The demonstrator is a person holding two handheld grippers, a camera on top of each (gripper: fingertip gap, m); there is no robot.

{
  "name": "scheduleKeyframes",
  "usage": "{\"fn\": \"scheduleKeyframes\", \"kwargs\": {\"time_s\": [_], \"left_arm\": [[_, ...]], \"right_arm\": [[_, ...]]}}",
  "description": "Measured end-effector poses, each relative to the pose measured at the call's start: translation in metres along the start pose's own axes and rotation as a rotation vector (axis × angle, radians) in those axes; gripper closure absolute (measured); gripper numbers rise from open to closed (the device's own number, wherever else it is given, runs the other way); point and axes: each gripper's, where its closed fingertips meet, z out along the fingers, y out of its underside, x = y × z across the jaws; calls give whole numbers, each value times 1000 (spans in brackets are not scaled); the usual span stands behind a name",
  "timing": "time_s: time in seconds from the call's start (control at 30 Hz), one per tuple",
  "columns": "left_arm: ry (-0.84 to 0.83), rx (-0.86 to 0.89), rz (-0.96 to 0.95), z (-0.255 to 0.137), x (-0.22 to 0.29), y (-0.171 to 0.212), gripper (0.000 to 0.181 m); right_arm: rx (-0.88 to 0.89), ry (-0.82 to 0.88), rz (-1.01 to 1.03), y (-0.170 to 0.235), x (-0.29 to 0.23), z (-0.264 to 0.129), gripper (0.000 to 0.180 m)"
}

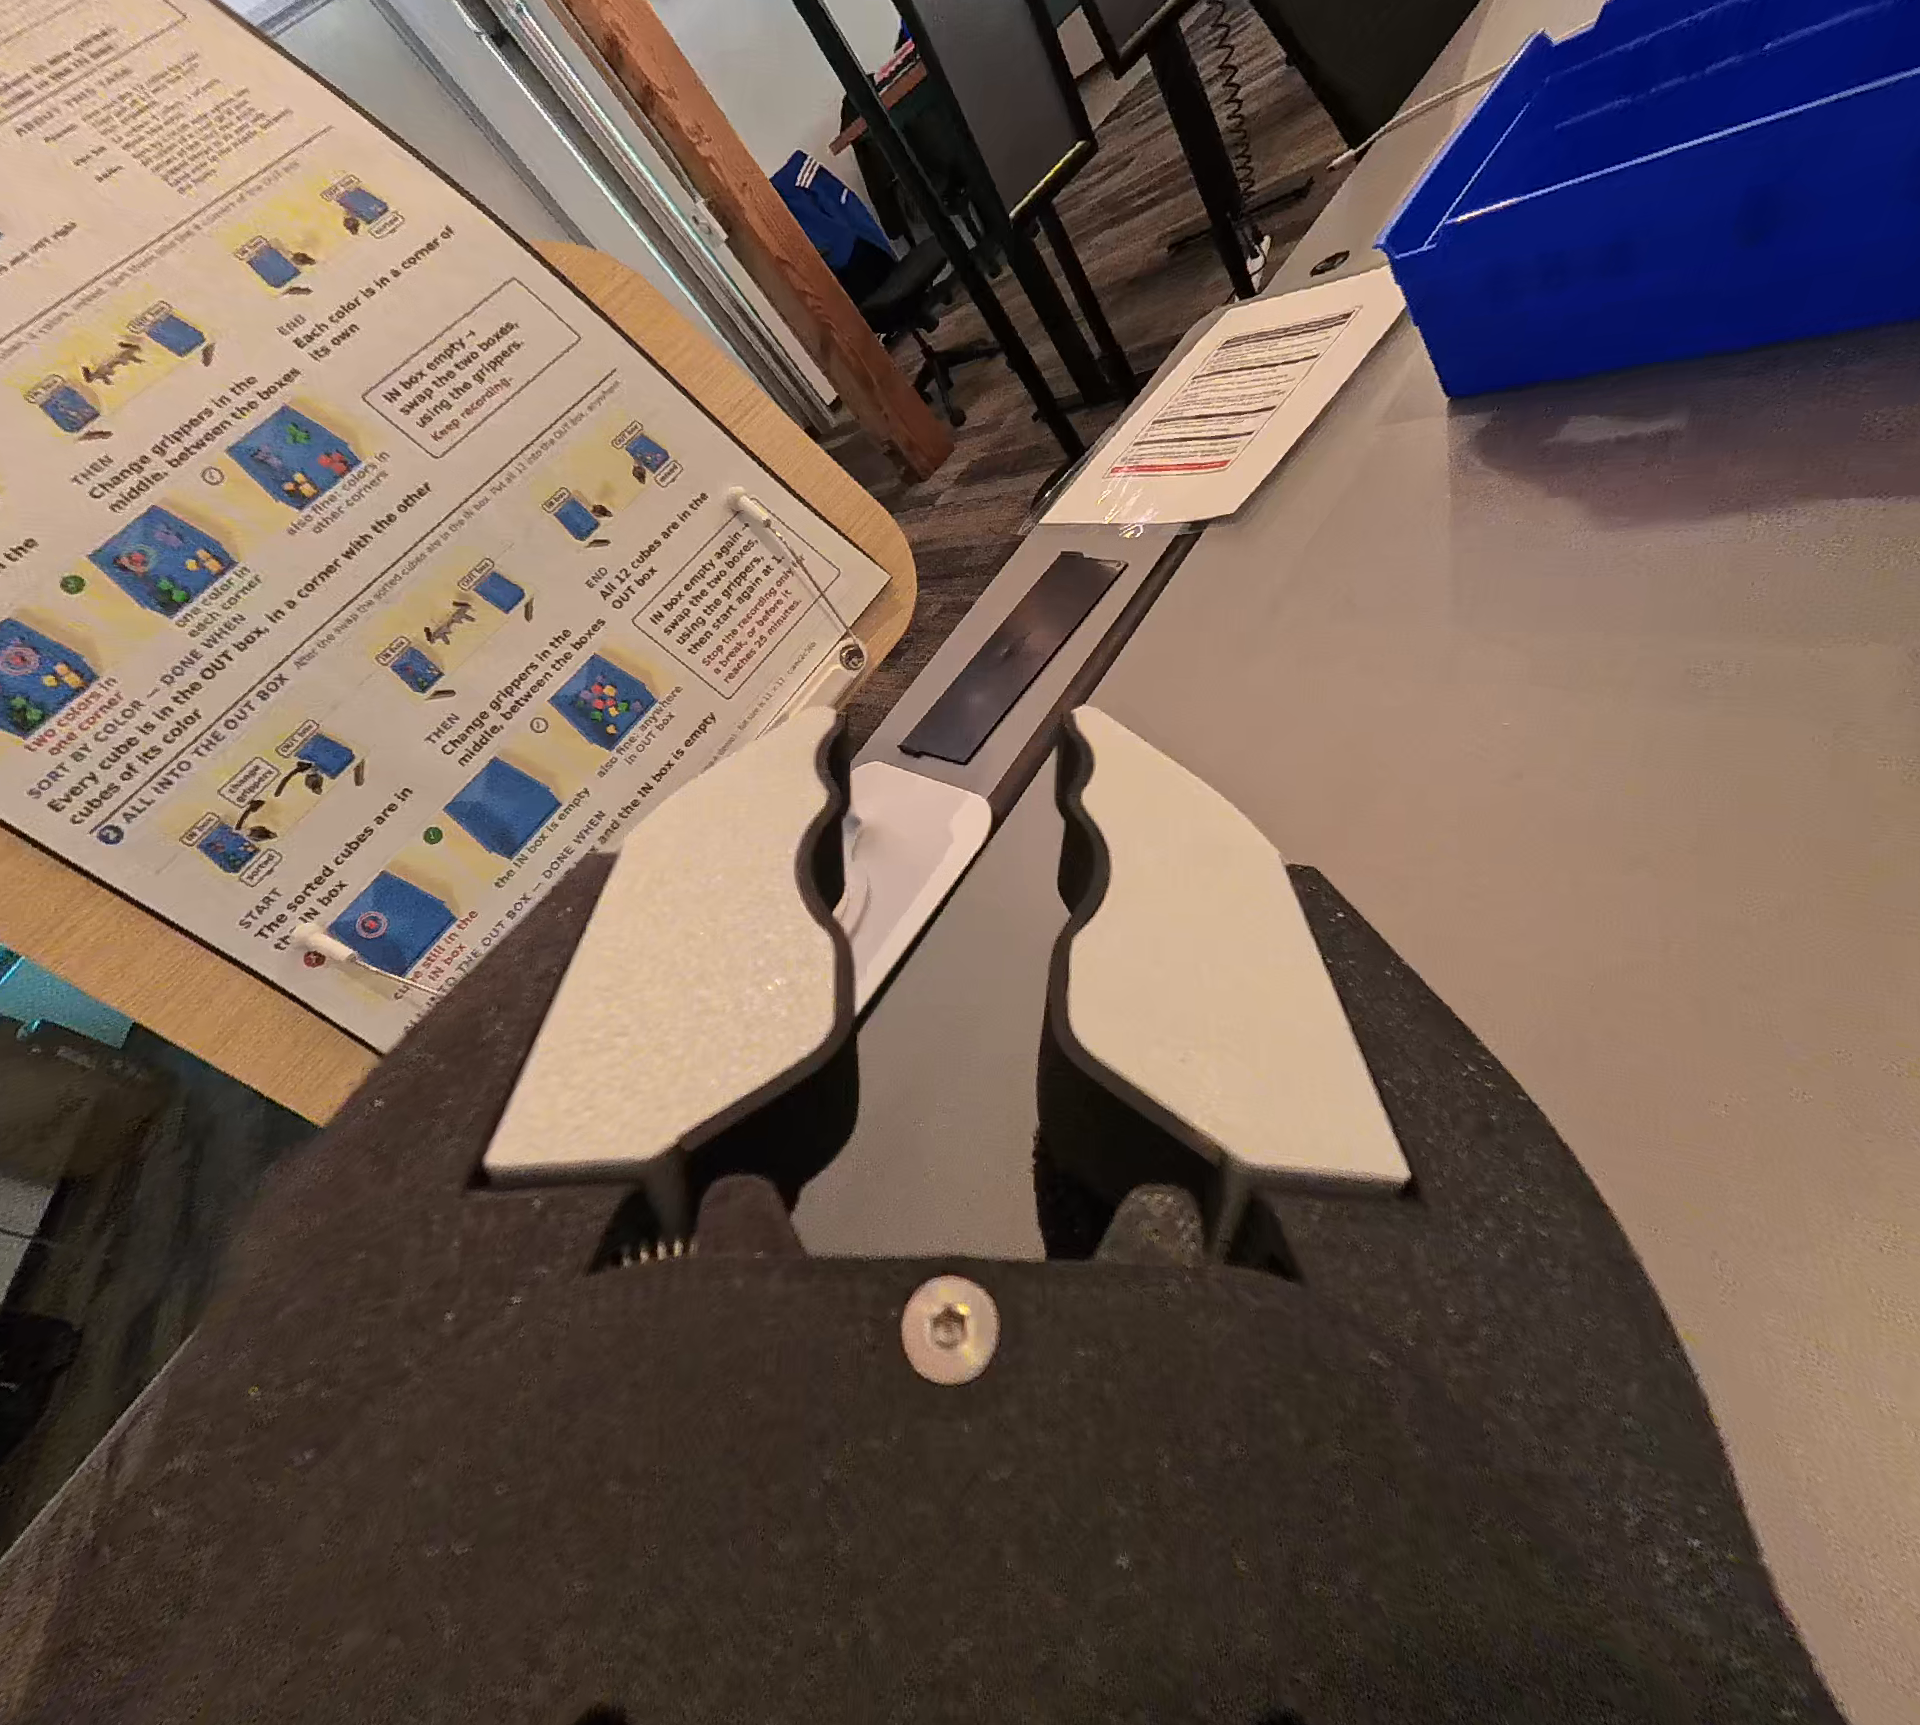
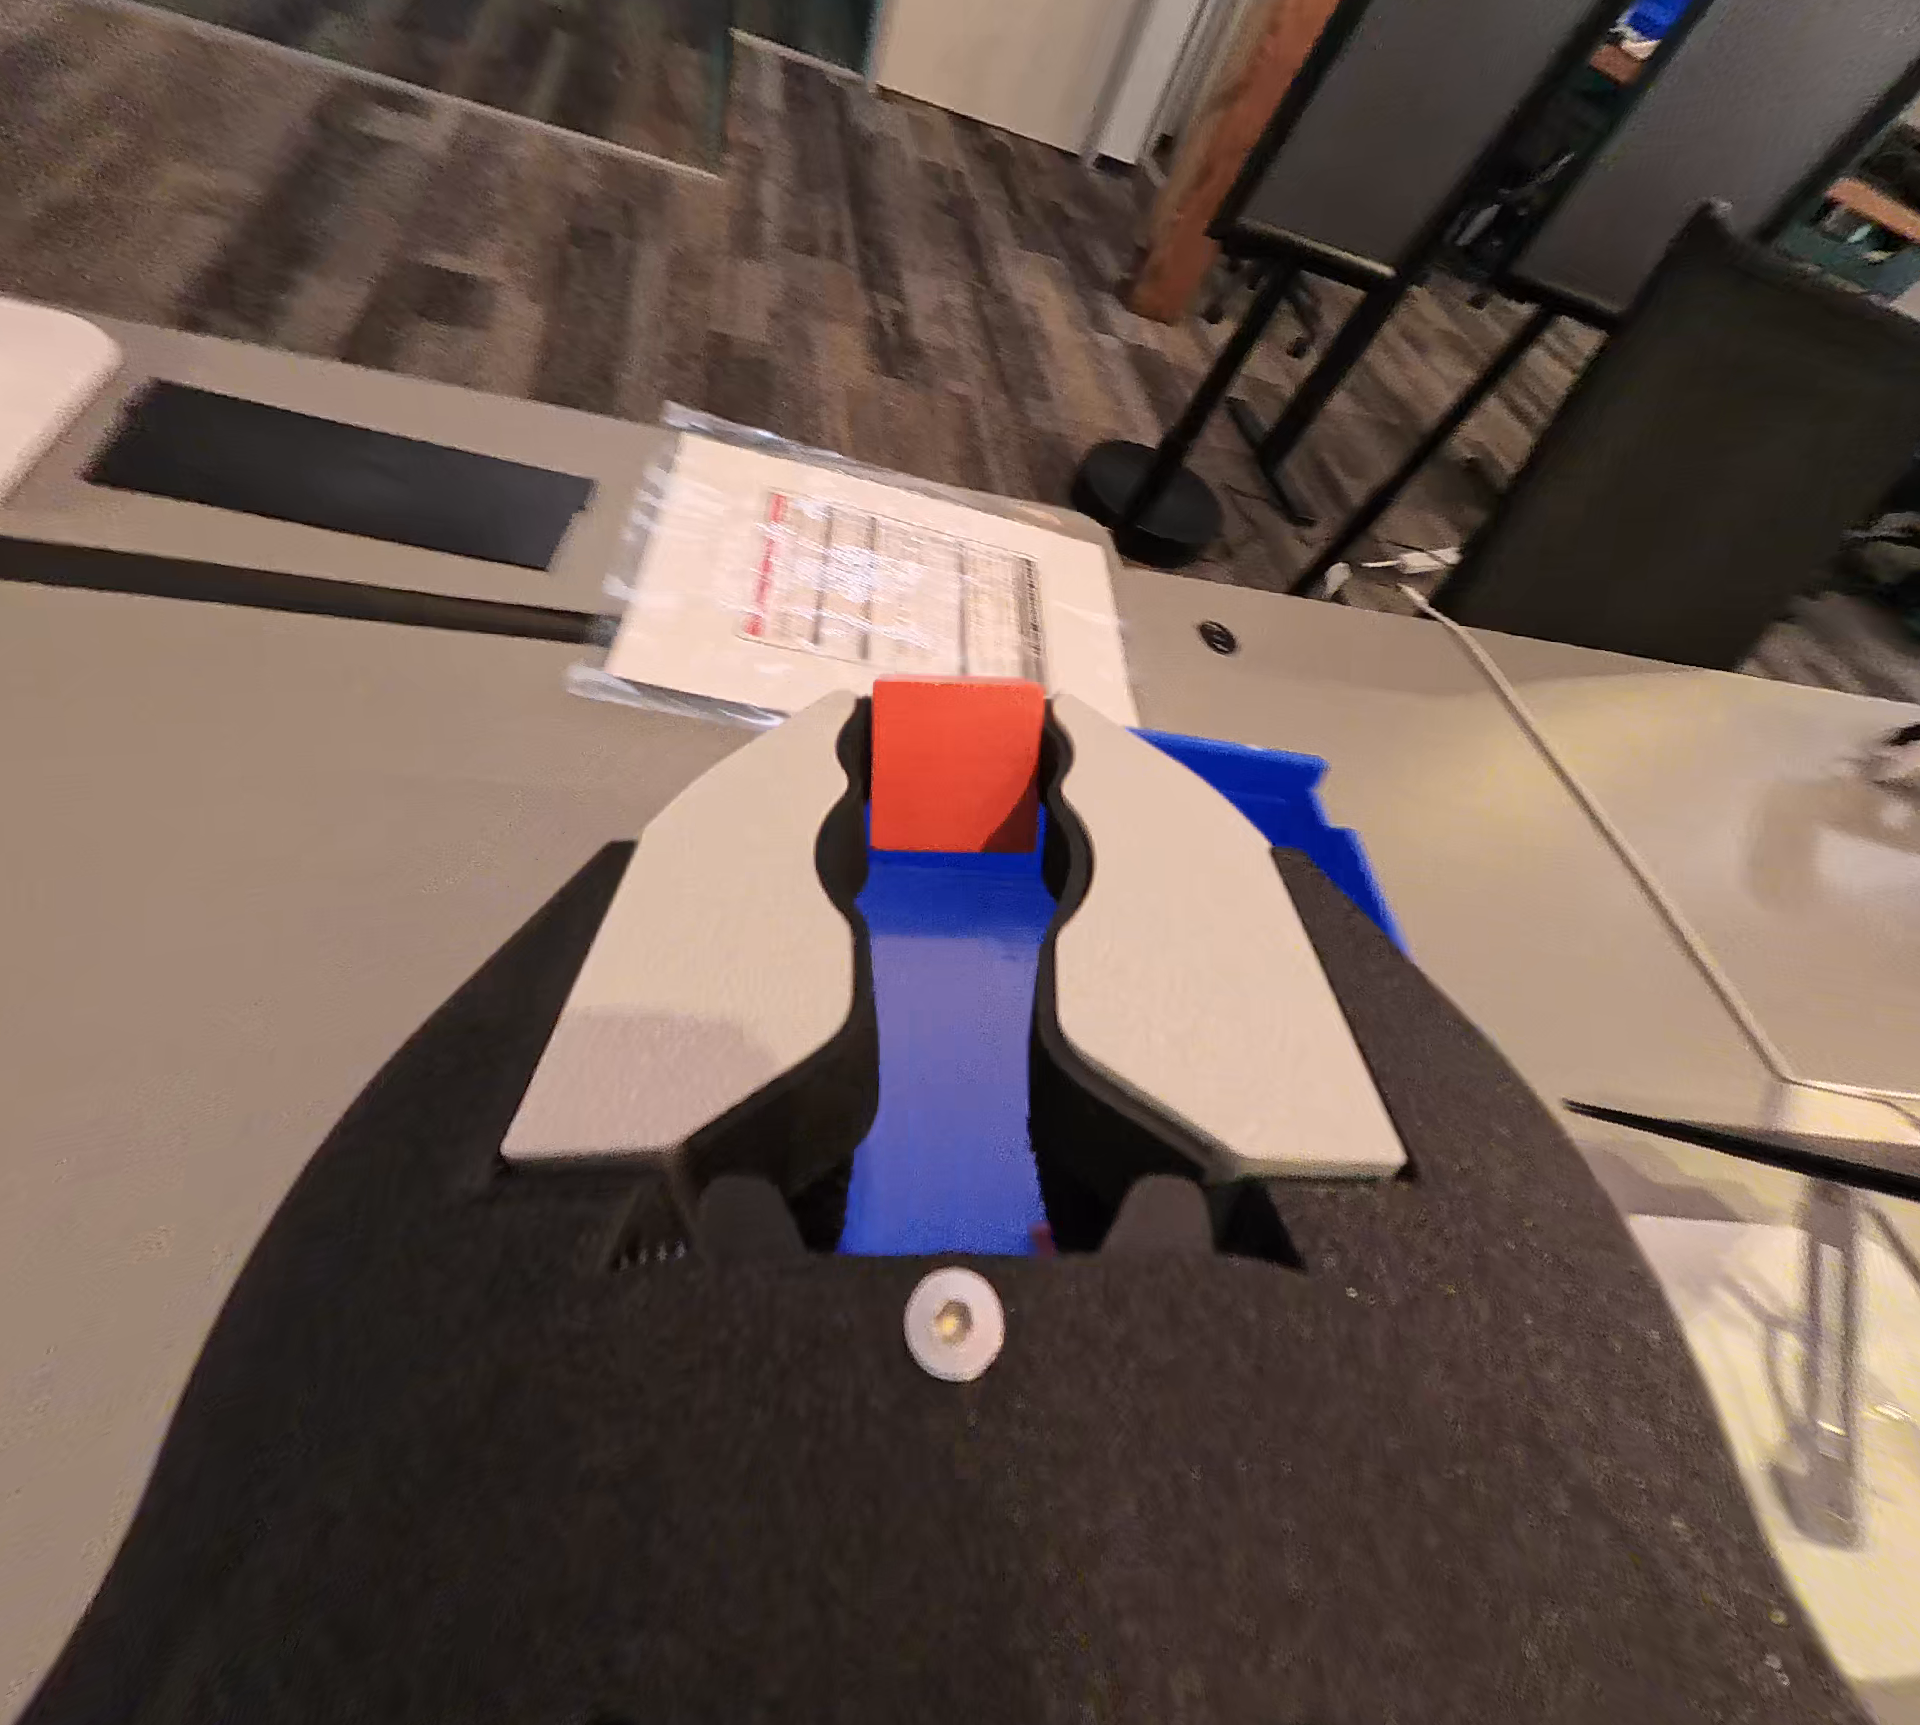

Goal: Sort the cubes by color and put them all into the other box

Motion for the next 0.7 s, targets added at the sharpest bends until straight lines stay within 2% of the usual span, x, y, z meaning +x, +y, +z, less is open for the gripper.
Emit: {"fn": "scheduleKeyframes", "kwargs": {"time_s": [0.1, 0.27, 0.5, 0.7], "left_arm": [[14, 0, 8, 0, 4, -1, 144], [26, -8, 15, 2, 7, 1, 144], [44, -24, 31, 4, 12, 5, 145], [63, -46, 47, 7, 18, 11, 146]], "right_arm": [[-60, 44, -49, 21, 25, -1, 151], [-149, 65, -7, 58, 62, -6, 151], [-459, -73, 86, 150, 83, -12, 150], [-676, -233, 82, 202, 60, -14, 150]]}}
